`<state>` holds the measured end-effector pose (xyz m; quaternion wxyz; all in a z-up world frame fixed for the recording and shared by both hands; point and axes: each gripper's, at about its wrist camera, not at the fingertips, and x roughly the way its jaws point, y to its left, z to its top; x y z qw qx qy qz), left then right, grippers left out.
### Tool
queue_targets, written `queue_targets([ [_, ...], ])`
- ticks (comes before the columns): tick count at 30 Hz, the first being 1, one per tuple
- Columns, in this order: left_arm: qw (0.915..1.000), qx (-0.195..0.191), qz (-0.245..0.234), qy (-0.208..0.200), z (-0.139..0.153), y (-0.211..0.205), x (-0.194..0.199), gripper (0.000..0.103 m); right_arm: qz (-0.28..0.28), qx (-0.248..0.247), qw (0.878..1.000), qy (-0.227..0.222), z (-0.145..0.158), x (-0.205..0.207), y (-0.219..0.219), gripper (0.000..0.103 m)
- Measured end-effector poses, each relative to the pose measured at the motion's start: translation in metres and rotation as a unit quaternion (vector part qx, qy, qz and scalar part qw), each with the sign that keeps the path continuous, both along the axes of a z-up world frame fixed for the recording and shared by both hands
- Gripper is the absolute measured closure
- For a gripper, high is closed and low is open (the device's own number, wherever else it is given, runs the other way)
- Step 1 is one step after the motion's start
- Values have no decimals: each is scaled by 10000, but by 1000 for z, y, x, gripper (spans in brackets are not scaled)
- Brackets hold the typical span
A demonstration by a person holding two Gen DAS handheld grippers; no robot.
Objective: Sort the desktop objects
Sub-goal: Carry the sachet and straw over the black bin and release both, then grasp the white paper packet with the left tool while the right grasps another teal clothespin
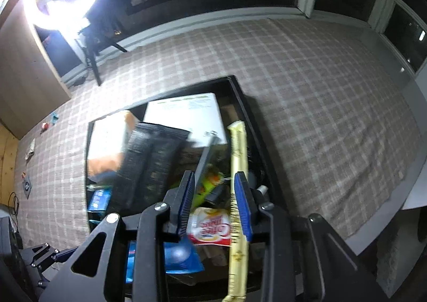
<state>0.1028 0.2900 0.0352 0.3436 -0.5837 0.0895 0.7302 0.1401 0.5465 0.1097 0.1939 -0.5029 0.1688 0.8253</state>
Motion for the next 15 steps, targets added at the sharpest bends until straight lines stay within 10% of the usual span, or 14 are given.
queue_targets([
  [15, 9865, -273, 1576, 340, 11, -140, -91, 64, 1290, 20, 9916, 84, 14, -117, -118, 69],
])
